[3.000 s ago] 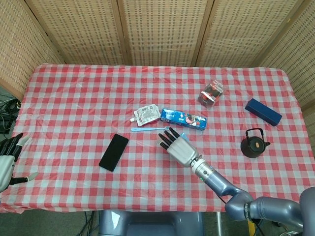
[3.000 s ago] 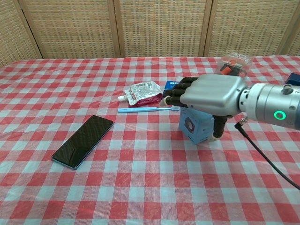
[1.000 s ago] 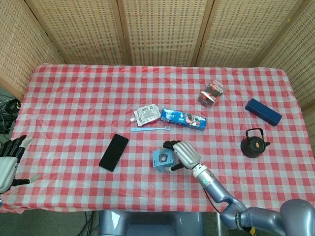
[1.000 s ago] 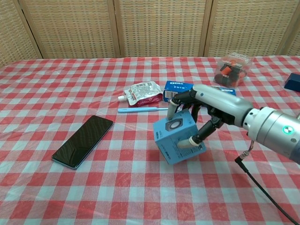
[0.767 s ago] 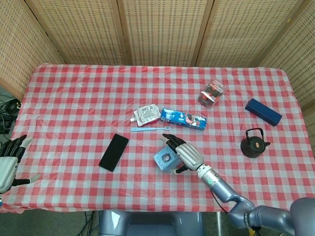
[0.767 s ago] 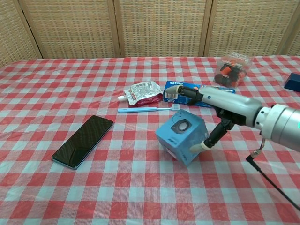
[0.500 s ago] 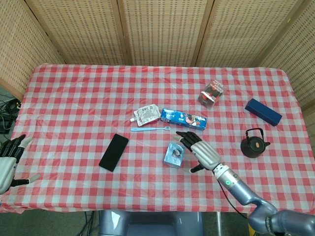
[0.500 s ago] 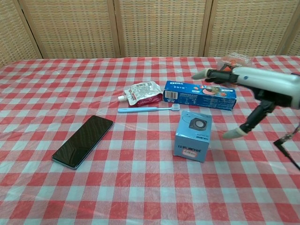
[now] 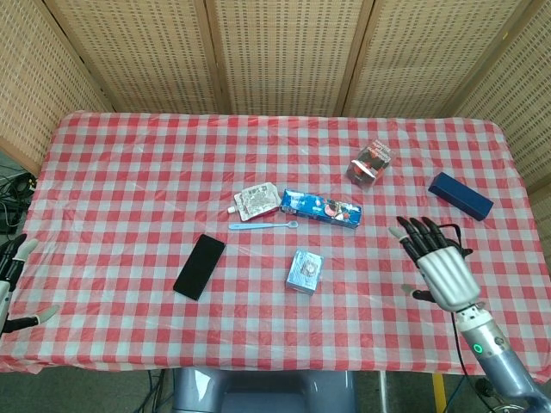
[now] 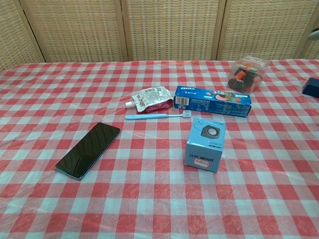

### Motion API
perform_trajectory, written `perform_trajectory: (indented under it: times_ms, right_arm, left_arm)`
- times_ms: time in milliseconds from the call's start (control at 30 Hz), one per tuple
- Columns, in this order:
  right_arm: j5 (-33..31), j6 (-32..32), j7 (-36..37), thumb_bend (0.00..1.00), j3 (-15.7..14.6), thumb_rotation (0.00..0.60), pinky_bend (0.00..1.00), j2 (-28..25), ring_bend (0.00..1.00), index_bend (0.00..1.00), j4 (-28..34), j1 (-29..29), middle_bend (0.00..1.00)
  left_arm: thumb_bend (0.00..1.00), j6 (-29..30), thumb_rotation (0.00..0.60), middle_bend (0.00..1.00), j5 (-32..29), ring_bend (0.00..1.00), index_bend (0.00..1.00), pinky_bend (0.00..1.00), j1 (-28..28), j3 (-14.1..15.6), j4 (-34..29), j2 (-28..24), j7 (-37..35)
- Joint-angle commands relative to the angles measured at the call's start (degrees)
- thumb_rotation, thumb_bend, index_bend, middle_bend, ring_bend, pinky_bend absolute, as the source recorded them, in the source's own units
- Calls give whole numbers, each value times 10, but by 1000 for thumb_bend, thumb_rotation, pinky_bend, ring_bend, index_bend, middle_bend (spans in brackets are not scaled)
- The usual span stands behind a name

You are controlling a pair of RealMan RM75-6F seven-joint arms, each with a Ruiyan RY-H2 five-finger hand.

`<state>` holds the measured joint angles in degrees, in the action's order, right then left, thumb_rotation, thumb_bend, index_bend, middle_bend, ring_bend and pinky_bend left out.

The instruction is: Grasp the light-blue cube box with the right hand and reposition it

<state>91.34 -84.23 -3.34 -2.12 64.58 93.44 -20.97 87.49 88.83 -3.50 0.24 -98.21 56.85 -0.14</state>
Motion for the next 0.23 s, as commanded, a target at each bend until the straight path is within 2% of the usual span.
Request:
perform_trajectory:
  times_ms: [33,233]
  right_arm:
    - [-12,-60,-39,0,-2,600,0,-1,0,0,8,56,0]
    - [-10,-94,-45,0,10,600,0,13,0,0,-9,85,0]
  left_arm:
    - [0,15,600,0,17,0,0,0,9,4,7,-1,-16]
    - [0,25,600,0,27,0,0,0,14,7,12,-4,-28]
